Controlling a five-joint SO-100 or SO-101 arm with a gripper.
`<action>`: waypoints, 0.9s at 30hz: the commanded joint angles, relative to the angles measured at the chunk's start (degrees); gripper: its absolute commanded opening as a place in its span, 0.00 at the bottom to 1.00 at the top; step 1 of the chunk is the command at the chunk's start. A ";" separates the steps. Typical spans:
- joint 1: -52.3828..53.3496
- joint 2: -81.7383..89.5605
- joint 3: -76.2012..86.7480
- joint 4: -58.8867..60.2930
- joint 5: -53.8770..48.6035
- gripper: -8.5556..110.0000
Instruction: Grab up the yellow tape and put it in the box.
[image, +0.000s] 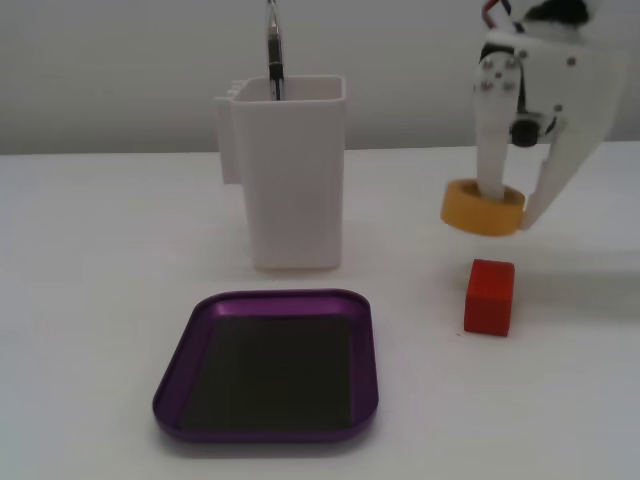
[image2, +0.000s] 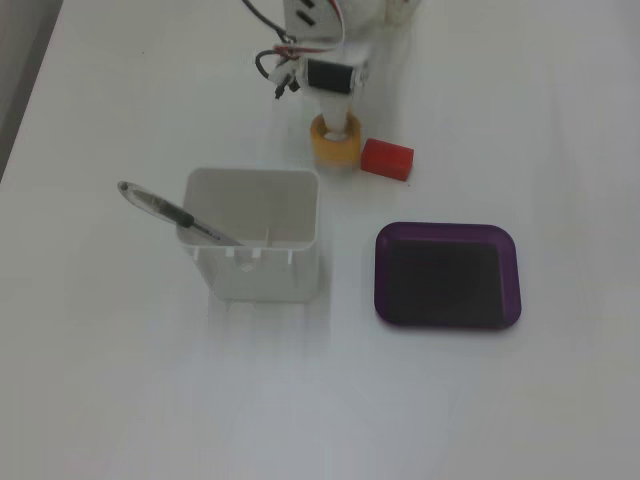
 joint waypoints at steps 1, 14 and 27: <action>-4.13 17.31 -1.76 1.14 -1.49 0.07; -19.95 25.75 -2.64 1.14 -6.50 0.07; -25.22 -12.22 -32.26 0.26 -0.44 0.07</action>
